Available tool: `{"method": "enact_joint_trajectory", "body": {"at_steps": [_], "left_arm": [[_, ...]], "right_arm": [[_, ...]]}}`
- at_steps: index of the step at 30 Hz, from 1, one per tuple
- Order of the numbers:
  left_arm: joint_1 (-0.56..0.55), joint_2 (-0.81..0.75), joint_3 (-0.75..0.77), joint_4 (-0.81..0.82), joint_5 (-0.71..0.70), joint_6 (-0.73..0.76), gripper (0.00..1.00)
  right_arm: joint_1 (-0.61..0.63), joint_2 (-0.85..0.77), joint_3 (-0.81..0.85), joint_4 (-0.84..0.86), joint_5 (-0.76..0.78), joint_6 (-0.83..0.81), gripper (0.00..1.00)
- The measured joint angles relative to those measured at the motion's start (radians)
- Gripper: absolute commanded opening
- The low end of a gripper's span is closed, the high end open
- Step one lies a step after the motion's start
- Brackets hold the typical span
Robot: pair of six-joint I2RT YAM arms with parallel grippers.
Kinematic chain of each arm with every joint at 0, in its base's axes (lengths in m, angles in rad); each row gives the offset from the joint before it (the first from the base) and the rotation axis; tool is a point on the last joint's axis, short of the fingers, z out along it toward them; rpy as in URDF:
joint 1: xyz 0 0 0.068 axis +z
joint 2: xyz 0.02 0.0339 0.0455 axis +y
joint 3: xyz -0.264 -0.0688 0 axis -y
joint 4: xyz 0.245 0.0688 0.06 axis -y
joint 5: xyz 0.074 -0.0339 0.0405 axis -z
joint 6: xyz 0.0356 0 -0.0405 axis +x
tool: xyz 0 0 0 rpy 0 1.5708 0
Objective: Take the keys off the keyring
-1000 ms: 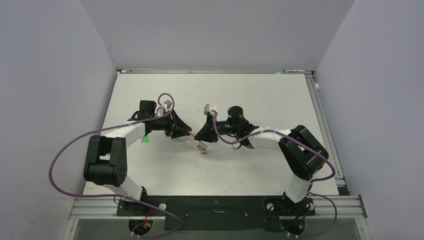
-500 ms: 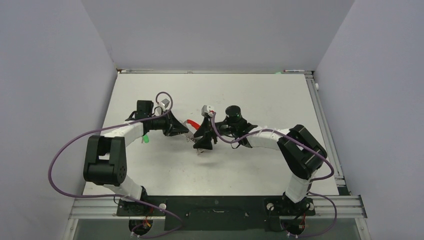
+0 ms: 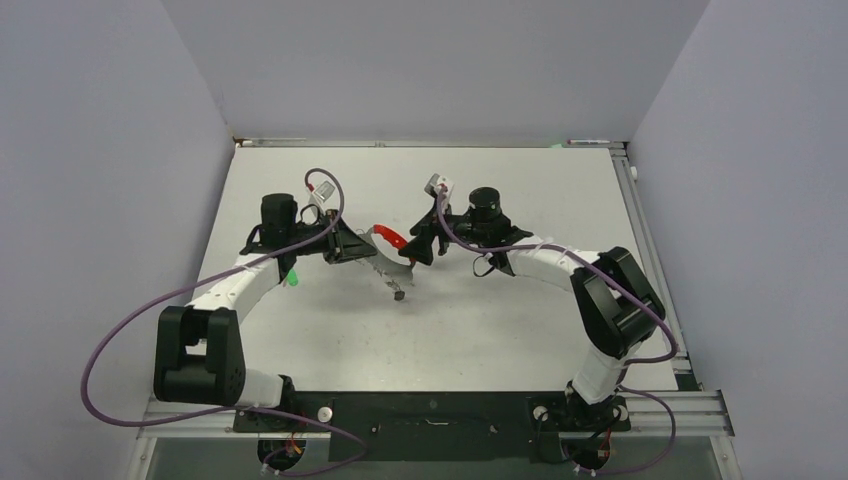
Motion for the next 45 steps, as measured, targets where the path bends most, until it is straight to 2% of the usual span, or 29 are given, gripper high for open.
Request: {"method": "enact_joint_trajectory", "body": {"at_steps": [7, 15, 19, 24, 26, 29, 31, 35, 42, 45], "left_arm": [[-0.035, -0.032, 0.0, 0.001, -0.043, 0.042, 0.0], [-0.047, -0.032, 0.0, -0.001, -0.077, 0.045, 0.0], [-0.047, -0.032, 0.0, -0.001, -0.087, 0.044, 0.0], [-0.047, -0.033, 0.0, -0.001, -0.09, 0.043, 0.0], [-0.048, -0.033, 0.0, -0.006, -0.091, 0.044, 0.14], [-0.048, -0.034, 0.0, -0.006, -0.094, 0.043, 0.41], [-0.042, -0.035, 0.0, -0.008, -0.096, 0.049, 0.59], [-0.003, -0.036, 0.008, -0.011, -0.094, 0.047, 0.82], [0.156, -0.036, 0.052, -0.009, -0.087, 0.048, 1.0], [0.19, -0.035, 0.061, -0.009, -0.088, 0.069, 0.96]], "right_arm": [[0.084, -0.008, 0.085, -0.246, 0.13, -0.179, 0.68], [0.116, -0.011, 0.156, -0.376, 0.232, -0.293, 0.62], [0.14, -0.011, 0.186, -0.425, 0.292, -0.358, 0.51], [0.172, -0.011, 0.205, -0.472, 0.359, -0.427, 0.25], [0.179, -0.011, 0.213, -0.489, 0.395, -0.442, 0.14], [0.18, -0.011, 0.23, -0.517, 0.422, -0.492, 0.06], [0.18, -0.012, 0.234, -0.544, 0.441, -0.518, 0.05], [0.18, -0.012, 0.254, -0.624, 0.483, -0.577, 0.05], [0.184, -0.029, 0.285, -0.75, 0.535, -0.681, 0.05], [0.2, -0.051, 0.289, -0.821, 0.533, -0.719, 0.05]]}}
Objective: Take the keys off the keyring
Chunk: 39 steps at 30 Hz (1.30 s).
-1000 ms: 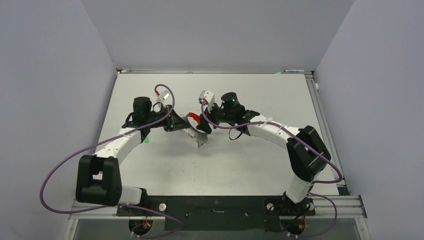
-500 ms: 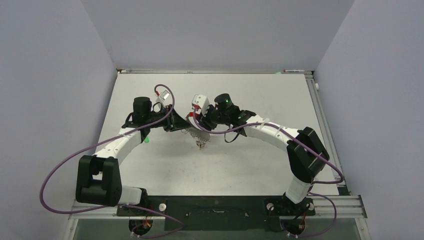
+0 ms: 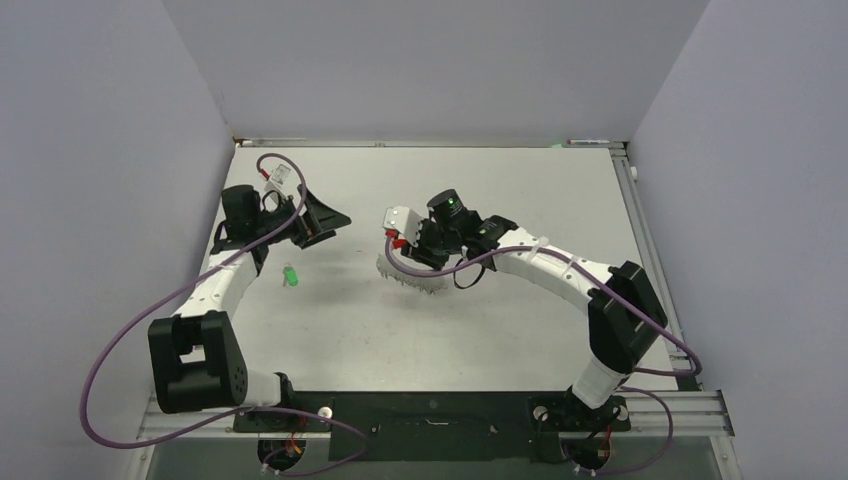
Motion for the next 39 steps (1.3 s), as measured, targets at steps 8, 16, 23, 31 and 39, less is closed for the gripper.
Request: {"method": "enact_joint_trajectory", "body": {"at_steps": [8, 16, 23, 31, 39], "left_arm": [[0.044, 0.015, 0.008, -0.039, -0.011, 0.063, 0.96], [0.06, 0.015, 0.008, -0.08, -0.02, 0.103, 0.96], [0.063, 0.008, -0.005, -0.082, -0.022, 0.111, 0.96], [0.066, 0.001, -0.022, -0.081, -0.022, 0.112, 0.96], [0.066, 0.001, -0.022, -0.09, -0.03, 0.134, 0.96]], "right_arm": [[0.114, -0.143, -0.05, -0.182, -0.07, -0.079, 0.05], [0.215, -0.196, -0.235, -0.201, -0.129, -0.106, 0.05], [0.195, -0.017, -0.279, -0.129, -0.068, -0.112, 0.05], [0.084, 0.048, -0.146, -0.126, -0.096, -0.137, 0.05], [-0.015, 0.204, -0.013, -0.123, -0.14, -0.184, 0.07]]}}
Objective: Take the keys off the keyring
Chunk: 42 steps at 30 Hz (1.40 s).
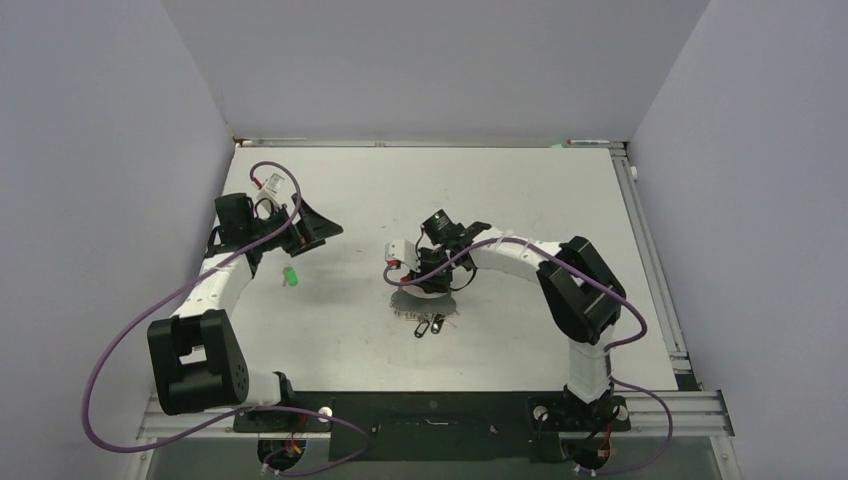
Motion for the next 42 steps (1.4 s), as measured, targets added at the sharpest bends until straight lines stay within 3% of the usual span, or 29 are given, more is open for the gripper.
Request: {"method": "enact_joint_trajectory", "body": {"at_steps": [20, 23, 26, 29, 38, 42], "left_arm": [[0.0, 0.016, 0.004, -0.1, -0.067, 0.104, 0.96], [0.001, 0.026, 0.026, -0.137, -0.09, 0.142, 0.96], [0.001, 0.036, 0.062, -0.182, -0.125, 0.19, 0.96], [0.002, 0.047, 0.105, -0.228, -0.166, 0.24, 0.96], [-0.012, 0.1, 0.286, -0.406, -0.36, 0.426, 0.96], [-0.06, 0.142, 0.415, -0.497, -0.502, 0.536, 0.96]], "right_arm": [[-0.06, 0.142, 0.12, 0.058, 0.003, -0.063, 0.19], [-0.064, 0.159, 0.146, 0.06, 0.016, -0.066, 0.32], [-0.067, 0.168, 0.162, 0.057, 0.029, -0.068, 0.62], [-0.072, 0.169, 0.171, 0.062, 0.041, -0.074, 0.73], [-0.195, 0.119, 0.185, 0.047, 0.011, -0.026, 0.99], [-0.312, 0.04, 0.185, 0.055, -0.051, 0.038, 0.9]]}}
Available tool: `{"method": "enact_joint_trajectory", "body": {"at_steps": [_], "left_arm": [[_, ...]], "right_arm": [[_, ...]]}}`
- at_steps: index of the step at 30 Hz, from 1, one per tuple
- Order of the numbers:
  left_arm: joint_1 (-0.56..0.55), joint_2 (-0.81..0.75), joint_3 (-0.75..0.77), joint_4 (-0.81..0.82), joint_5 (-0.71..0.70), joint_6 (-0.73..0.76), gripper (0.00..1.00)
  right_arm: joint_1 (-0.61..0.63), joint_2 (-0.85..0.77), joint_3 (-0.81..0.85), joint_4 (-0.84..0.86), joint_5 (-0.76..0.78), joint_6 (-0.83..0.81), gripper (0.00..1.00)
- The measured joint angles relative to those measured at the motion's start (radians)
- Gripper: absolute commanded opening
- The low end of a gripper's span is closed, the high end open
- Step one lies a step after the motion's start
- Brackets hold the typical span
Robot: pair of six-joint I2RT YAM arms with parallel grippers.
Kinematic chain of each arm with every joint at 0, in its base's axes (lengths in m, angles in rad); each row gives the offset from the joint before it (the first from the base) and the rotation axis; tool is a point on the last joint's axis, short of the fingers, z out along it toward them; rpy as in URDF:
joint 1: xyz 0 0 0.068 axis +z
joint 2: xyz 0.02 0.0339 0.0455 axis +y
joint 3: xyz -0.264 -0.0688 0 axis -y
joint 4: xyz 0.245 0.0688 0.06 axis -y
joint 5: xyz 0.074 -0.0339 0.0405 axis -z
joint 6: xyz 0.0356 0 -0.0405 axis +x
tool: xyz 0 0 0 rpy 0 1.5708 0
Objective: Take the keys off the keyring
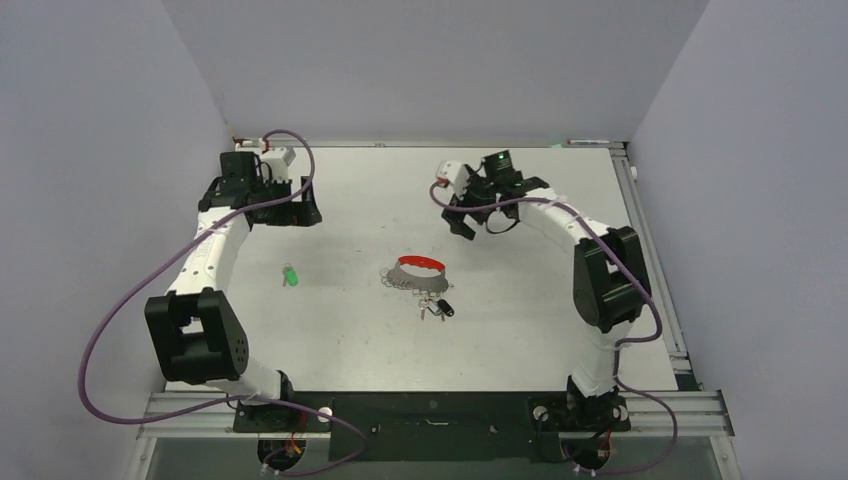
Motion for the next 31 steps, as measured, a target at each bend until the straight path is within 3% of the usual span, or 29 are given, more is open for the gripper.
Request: {"method": "enact_joint_trajectory", "body": {"at_steps": [6, 13, 21, 31], "left_arm": [[-0.126, 0.006, 0.073, -0.032, -0.167, 0.126, 0.96], [-0.266, -0.003, 0.029, 0.032, -0.237, 0.127, 0.96], [-0.268, 0.026, -0.068, 0.103, -0.257, 0.039, 0.96], [-0.268, 0.04, -0.095, 0.15, -0.272, -0.036, 0.96]], "right_arm": [[-0.237, -0.144, -0.071, 0.132, -0.121, 0.198, 0.9], [-0.457, -0.25, -0.354, 0.424, -0.214, 0.518, 0.9], [-0.434, -0.28, -0.621, 0.604, -0.164, 0.65, 0.9], [-0.394, -0.309, -0.647, 0.686, -0.122, 0.658, 0.9]]}}
